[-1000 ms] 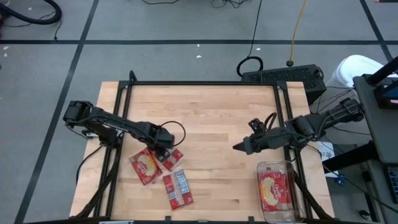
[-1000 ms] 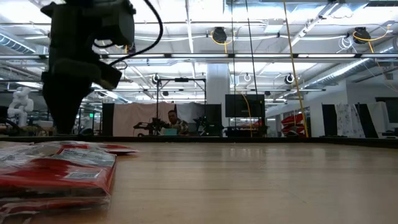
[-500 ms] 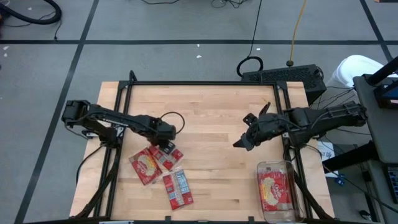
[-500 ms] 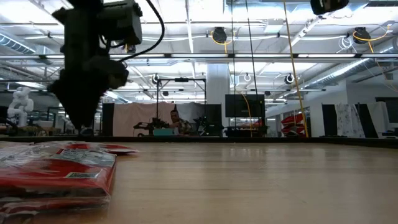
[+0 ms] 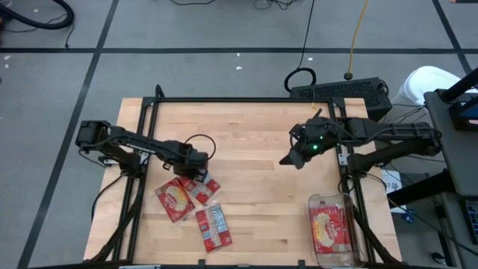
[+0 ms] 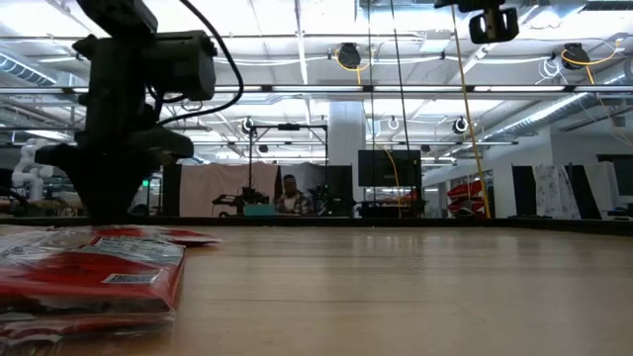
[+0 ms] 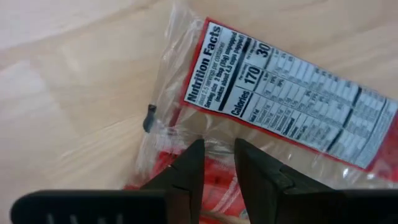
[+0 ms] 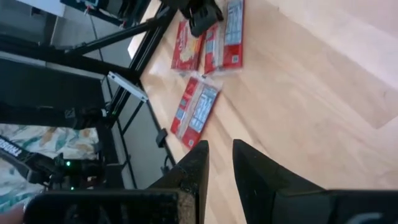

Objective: Sort popcorn bags into baskets
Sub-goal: Put the popcorn bag into the transparent bin

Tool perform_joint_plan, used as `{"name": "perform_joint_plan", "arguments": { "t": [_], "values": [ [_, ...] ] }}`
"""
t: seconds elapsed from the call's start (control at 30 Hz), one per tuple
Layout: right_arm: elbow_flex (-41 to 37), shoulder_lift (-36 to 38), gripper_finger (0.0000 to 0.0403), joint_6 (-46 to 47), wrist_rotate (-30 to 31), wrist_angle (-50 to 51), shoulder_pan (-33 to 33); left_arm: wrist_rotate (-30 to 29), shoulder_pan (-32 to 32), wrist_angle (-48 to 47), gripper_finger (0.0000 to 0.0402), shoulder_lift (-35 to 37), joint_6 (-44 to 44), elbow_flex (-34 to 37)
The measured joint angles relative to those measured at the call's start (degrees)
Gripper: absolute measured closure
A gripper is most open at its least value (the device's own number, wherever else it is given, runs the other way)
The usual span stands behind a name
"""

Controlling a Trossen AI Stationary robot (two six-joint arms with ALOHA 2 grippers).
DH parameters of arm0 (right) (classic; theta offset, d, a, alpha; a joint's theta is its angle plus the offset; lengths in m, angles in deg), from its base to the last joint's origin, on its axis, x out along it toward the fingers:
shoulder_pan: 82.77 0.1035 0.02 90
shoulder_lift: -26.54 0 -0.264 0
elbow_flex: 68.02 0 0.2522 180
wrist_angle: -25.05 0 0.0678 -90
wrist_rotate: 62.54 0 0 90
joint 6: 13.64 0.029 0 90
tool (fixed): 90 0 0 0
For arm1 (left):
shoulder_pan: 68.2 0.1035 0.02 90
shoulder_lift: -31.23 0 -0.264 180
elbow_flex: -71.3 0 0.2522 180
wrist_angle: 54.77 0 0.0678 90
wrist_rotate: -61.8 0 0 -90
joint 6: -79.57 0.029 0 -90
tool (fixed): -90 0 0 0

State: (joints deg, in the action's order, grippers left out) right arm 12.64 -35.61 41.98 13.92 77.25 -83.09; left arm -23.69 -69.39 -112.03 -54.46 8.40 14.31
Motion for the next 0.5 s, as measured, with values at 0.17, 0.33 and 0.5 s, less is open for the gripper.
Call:
{"name": "perform_joint_plan", "arguments": {
  "t": [0.17, 0.33, 0.5],
  "values": [
    [-0.02, 0.0, 0.0339, -2.47, 0.11, 0.35, -2.48, -0.4, 0.71, 11.0, 0.0309, -2.27, -4.31, 1.4],
    [-0.03, 0.0, 0.0339, -4.56, 0.2, 2.5, -3.84, -2.82, 2.22, 28.8, 0.0309, -3.13, -2.94, 1.64],
    [-3.0, 0.0, 0.0339, -4.24, 0.11, 2.51, -4.24, -0.33, 3.79, 27.2, 0.0309, -2.04, 0.17, -2.83]
  ]
}}
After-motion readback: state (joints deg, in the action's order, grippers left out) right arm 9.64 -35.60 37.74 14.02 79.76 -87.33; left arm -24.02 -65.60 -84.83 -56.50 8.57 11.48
